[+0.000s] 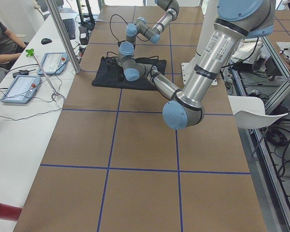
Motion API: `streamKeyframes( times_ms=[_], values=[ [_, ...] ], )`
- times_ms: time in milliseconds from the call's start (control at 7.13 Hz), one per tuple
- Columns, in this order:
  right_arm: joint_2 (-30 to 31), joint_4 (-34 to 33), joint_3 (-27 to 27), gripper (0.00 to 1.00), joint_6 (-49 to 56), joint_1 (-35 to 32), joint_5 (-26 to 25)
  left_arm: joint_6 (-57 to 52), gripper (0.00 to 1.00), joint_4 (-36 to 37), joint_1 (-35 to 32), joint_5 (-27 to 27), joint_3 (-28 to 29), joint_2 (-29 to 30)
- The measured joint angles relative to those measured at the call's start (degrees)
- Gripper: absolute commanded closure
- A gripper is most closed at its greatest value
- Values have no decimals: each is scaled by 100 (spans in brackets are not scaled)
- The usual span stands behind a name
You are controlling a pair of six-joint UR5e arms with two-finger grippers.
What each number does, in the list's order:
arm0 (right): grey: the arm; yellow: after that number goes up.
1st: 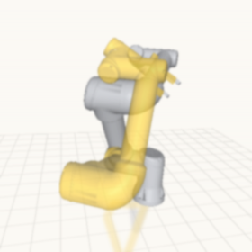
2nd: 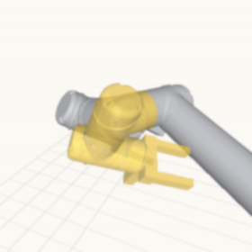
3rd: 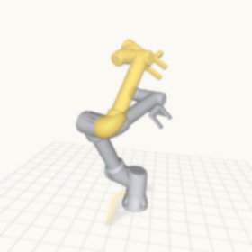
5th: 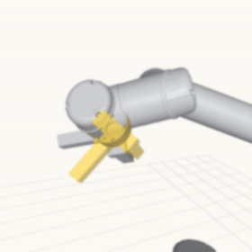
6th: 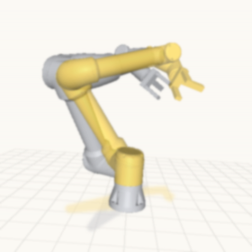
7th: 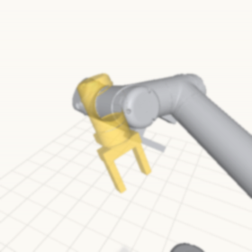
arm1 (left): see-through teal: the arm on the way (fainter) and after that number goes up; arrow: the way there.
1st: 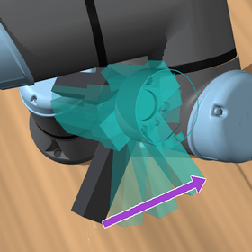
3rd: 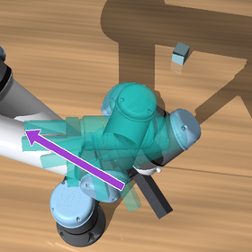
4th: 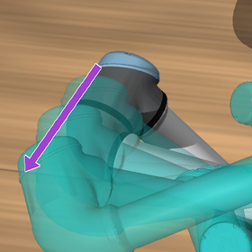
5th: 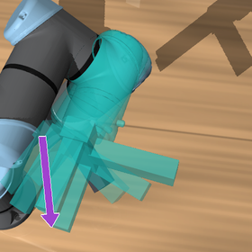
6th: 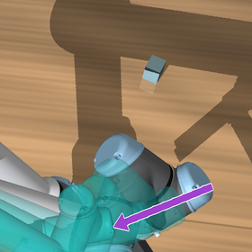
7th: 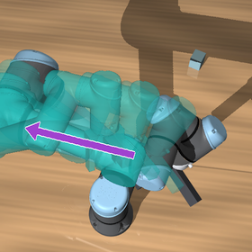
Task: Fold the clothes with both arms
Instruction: 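Move the right gripper to the shirt's far corner, smoothing the edge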
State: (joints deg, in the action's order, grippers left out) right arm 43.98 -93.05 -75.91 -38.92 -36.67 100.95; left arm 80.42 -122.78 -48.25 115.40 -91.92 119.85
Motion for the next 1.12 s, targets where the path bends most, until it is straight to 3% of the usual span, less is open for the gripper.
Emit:
streamKeyframes(
  times_ms=[841, 1122],
  values=[
    [235, -77, -42, 0, 152, -174, 76, 0, 0, 2, 0, -2, -4, 37],
    [266, -350, -288, 0, 327, -381, 337, 0, 0, 7, 0, -8, -8, 74]
  ],
)
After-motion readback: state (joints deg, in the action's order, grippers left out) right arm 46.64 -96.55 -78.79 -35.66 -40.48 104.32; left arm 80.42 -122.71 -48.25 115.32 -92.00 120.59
